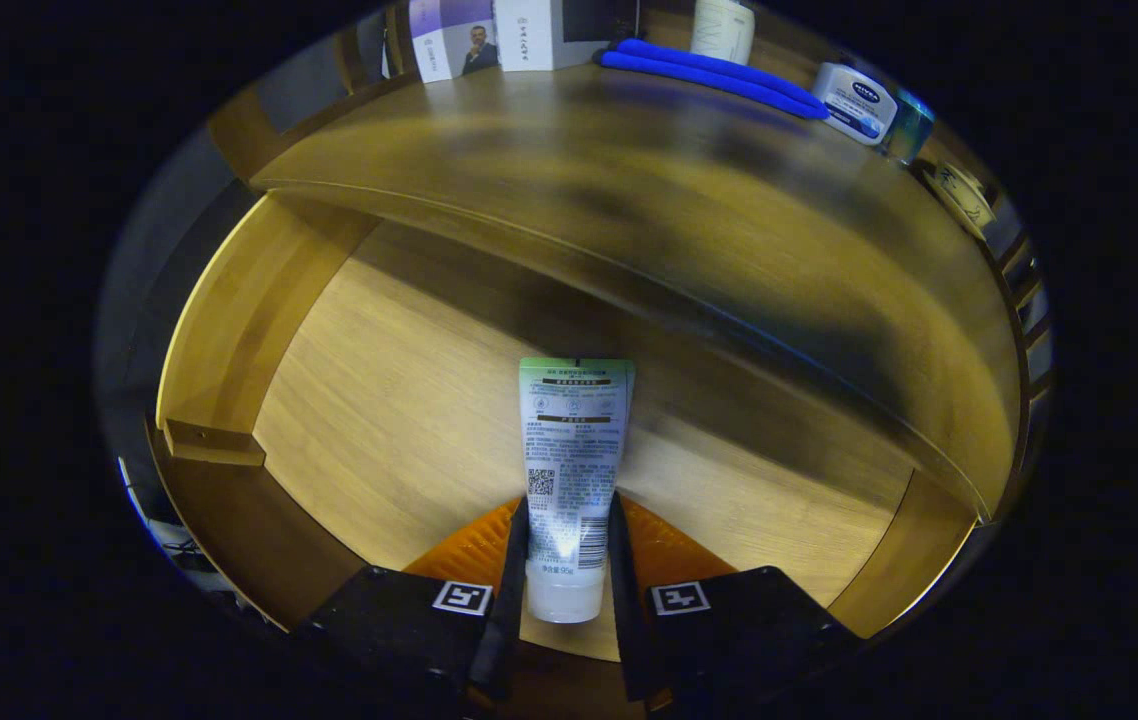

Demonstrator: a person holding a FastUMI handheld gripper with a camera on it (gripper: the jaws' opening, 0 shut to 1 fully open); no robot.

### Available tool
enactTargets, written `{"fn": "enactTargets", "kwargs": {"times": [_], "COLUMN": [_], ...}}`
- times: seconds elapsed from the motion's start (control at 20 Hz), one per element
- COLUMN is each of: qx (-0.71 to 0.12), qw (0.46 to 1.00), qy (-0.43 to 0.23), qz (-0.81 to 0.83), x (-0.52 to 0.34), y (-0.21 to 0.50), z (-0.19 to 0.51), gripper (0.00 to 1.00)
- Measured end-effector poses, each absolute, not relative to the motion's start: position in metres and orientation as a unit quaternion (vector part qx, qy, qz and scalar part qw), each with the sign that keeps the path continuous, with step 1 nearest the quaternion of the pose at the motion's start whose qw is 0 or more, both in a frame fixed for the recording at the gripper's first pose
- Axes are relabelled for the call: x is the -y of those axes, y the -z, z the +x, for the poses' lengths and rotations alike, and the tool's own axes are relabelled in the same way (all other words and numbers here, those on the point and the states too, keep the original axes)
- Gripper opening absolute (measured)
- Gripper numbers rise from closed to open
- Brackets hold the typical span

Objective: Pull open the drawer, take out the items inside it, and place them on the countertop above the cabinet.

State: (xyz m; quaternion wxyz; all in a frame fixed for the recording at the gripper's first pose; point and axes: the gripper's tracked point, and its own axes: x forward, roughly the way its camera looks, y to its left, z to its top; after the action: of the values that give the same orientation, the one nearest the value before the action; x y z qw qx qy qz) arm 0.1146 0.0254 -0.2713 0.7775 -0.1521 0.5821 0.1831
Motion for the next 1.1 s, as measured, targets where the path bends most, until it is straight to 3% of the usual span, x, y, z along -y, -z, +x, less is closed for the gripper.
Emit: {"fn": "enactTargets", "kwargs": {"times": [1.1], "qx": [-0.449], "qw": [0.835], "qy": [-0.299], "qz": [-0.111], "x": [-0.075], "y": [0.13], "z": [0.053], "gripper": [0.43]}}
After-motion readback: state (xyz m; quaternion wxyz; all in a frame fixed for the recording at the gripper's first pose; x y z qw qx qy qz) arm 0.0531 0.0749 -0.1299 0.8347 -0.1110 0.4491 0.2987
